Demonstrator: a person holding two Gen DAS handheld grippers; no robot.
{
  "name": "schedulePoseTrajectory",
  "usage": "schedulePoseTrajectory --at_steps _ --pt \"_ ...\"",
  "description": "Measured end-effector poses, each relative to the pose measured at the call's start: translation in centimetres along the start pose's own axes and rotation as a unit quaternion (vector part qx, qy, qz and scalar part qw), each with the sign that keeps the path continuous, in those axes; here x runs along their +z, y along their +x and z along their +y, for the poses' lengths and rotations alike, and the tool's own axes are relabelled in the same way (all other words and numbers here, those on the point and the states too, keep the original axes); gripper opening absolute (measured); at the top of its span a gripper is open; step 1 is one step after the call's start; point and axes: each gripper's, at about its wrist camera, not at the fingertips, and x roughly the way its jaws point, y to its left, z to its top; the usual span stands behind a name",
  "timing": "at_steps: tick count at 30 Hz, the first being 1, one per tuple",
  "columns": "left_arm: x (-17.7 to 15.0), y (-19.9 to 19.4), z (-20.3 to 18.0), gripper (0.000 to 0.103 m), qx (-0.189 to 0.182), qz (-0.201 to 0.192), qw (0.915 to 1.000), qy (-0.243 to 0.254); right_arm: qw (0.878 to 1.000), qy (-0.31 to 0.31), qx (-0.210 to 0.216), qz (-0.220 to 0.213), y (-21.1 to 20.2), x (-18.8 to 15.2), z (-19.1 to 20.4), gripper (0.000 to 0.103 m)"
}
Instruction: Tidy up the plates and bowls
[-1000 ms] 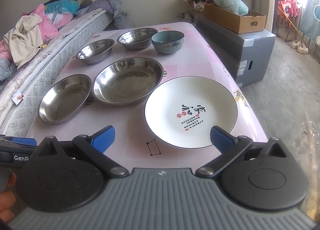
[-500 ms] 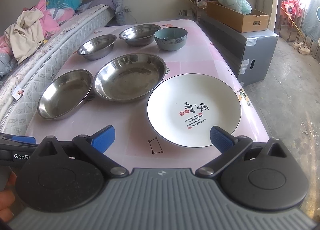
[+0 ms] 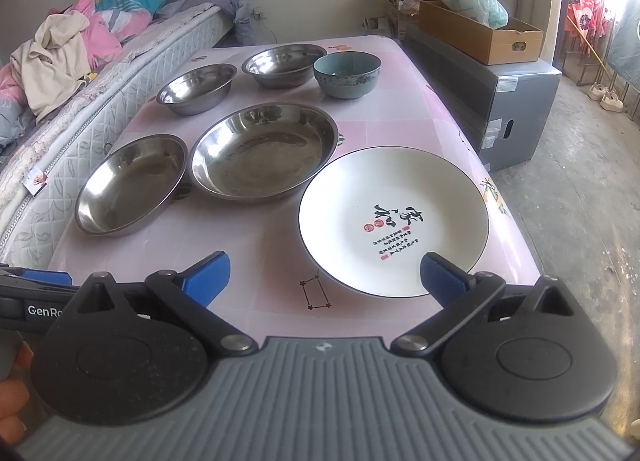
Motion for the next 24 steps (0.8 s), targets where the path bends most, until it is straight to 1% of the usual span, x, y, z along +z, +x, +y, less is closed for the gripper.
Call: schedulePoseTrajectory --at_steps 9,12,15,18,21,24 --pt "0.2 0.3 0.1 0.103 0.001 0.004 1.0 -0.003 1.0 0.003 0.007 -0.001 0.2 0.0 0.1 0.102" --pt "0.2 0.7 0.1 0.103 0.004 0.008 1.0 -0.003 1.0 0.006 0.016 -0.01 0.2 0.1 0.2 0.102" --pt "0.3 1.2 0.4 0.103 0.012 0.01 0.9999 -0.007 1.0 -0.002 0.009 -0.027 0.1 0.6 0.5 0.102" --pt "0.6 1.8 1.3 0.103 0.023 0.011 0.9994 -0.021 0.999 -0.023 0.005 -0.049 -0.1 1.7 0.8 0.102" --pt "1.1 2.2 2.8 0.103 0.034 0.007 0.9986 -0.04 0.997 -0.027 0.023 -0.065 -0.4 3.2 0.7 0.102" --pt "1.6 2.4 4.7 0.103 0.049 0.002 0.9969 -0.062 0.996 -0.029 0.031 -0.077 -0.5 4.7 0.6 0.102"
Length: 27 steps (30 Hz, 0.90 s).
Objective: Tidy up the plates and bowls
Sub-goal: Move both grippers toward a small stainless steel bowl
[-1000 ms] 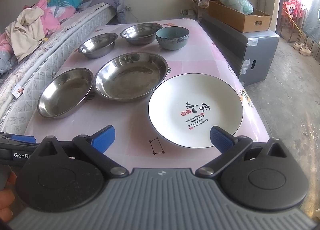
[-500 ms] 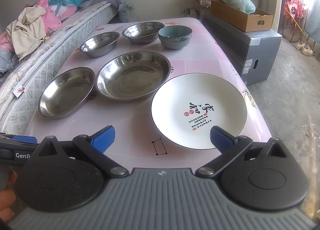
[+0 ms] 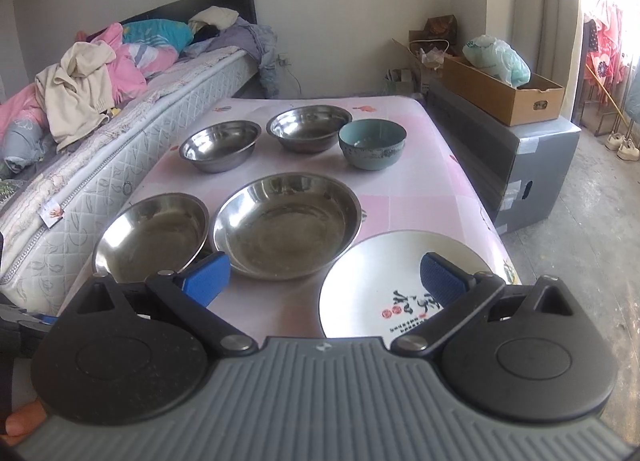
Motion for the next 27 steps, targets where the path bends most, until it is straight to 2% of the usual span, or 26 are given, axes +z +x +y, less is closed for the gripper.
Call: schedulePoseTrajectory --at_steps 7,13,20,27 --pt "2.3 0.7 5.2 0.103 0.038 -0.019 0.9973 -0.06 1.0 0.009 0.028 0.004 1.4 3.4 0.0 0.102" --pt "5.1 0.8 8.3 0.103 0.066 -0.041 0.994 -0.078 0.998 -0.005 0.054 0.008 4.0 6.0 0.2 0.102" --pt "10.2 1.4 9.7 0.103 0.06 -0.081 0.9917 -0.081 0.991 -0.072 0.103 -0.049 7.1 10.7 1.2 0.102" --pt "16.0 3.8 9.8 0.103 0.027 -0.126 0.9886 -0.077 0.986 -0.067 0.143 -0.052 13.6 15.7 2.1 0.102"
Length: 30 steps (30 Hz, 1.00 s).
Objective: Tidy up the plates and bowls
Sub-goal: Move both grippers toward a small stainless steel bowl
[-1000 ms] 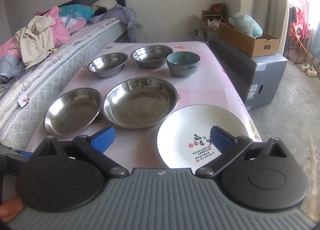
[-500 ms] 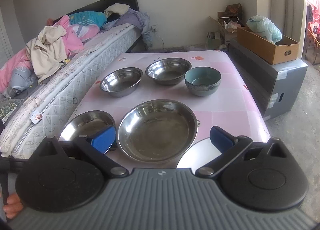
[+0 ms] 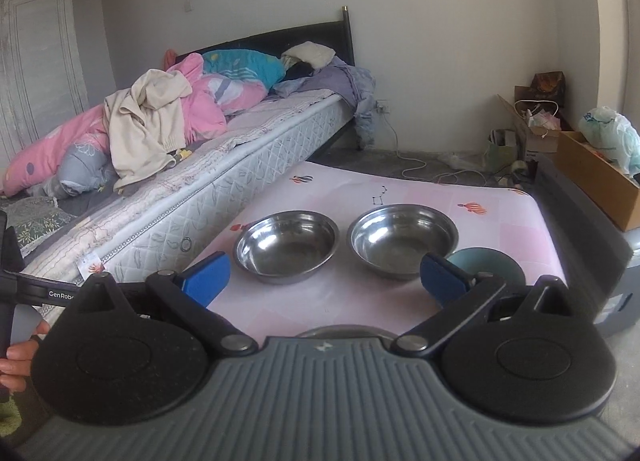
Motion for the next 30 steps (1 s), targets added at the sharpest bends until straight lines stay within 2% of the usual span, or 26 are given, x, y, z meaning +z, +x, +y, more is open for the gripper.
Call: schedulePoseTrajectory --at_steps 4,7,11,16,19,22,24,27,30 --pt "2.6 2.6 -0.3 0.103 -0.036 -0.022 0.999 0.009 0.999 0.022 0.023 0.021 5.2 1.5 -0.6 0.102" --pt "4.4 5.0 -0.5 0.102 -0.054 -0.024 0.9981 0.017 0.998 0.043 0.037 0.041 8.5 2.3 -0.9 0.102" --pt "6.7 8.3 -1.0 0.098 -0.055 -0.016 0.9977 0.037 0.993 0.08 0.052 0.067 13.1 2.8 -1.3 0.101" --pt "9.3 11.8 -1.3 0.098 -0.075 0.004 0.9968 0.025 0.985 0.127 0.058 0.099 17.8 2.5 -1.8 0.099" --pt "10.8 13.6 -1.7 0.098 -0.084 0.012 0.9963 0.015 0.978 0.152 0.059 0.129 20.2 1.7 -2.0 0.091" --pt "11.7 15.2 -2.4 0.097 -0.098 0.022 0.9948 0.012 0.975 0.157 0.053 0.147 22.4 1.2 -1.8 0.078" --pt "12.1 16.3 -3.1 0.093 -0.107 0.036 0.9935 0.014 0.974 0.158 0.049 0.155 23.6 0.9 -1.5 0.07" --pt "12.5 17.9 -3.8 0.079 -0.114 0.06 0.9917 0.002 0.971 0.163 0.044 0.168 25.1 0.7 -1.5 0.059" --pt "12.9 19.3 -4.4 0.071 -0.116 0.075 0.9905 -0.002 0.967 0.176 0.042 0.18 26.3 0.4 -1.8 0.053"
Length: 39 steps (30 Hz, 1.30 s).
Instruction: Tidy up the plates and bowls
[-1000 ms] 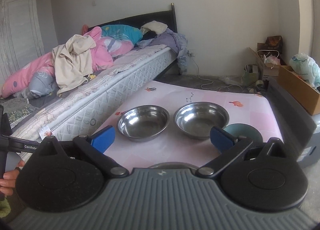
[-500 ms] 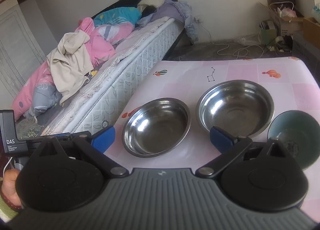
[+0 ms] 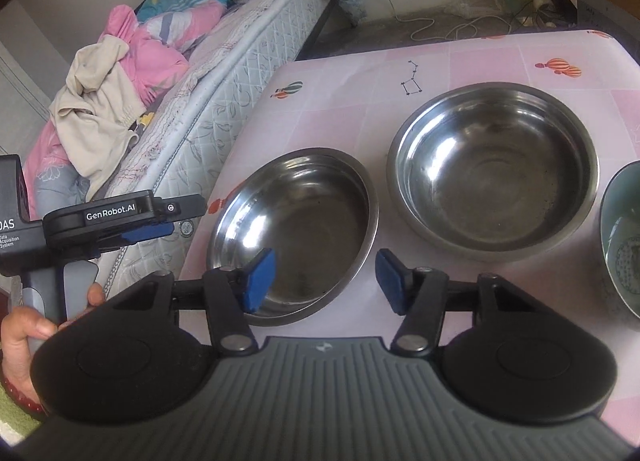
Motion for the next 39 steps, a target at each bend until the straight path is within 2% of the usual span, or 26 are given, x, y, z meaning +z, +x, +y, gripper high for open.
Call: schedulePoseTrajectory --at_steps 6,11,14,24,30,39 --pt "0.7 1.9 -0.3 0.057 0.016 0.023 0.9996 -0.005 1.0 0.017 -0.003 0.011 1.6 0.0 -0.5 0.044" --pt "0.9 3.0 -0.2 0.034 0.009 0.046 0.9988 -0.015 1.0 0.02 -0.007 0.014 2.4 0.0 -0.8 0.031" --pt "0.9 3.4 -0.2 0.028 0.008 0.055 0.9982 -0.022 1.0 0.024 -0.006 0.017 2.6 0.2 -1.1 0.026" --pt "0.9 4.5 -0.9 0.023 0.012 0.07 0.9971 -0.027 0.999 0.033 -0.007 0.02 3.5 0.5 -1.7 0.018" --pt "0.9 4.5 -0.5 0.016 0.016 0.076 0.9962 -0.041 0.999 0.035 -0.006 0.026 3.9 0.4 -2.0 0.012" --pt "0.5 3.2 -0.6 0.014 0.023 0.071 0.9965 -0.038 1.0 0.018 -0.005 0.023 3.7 0.2 -1.4 0.012"
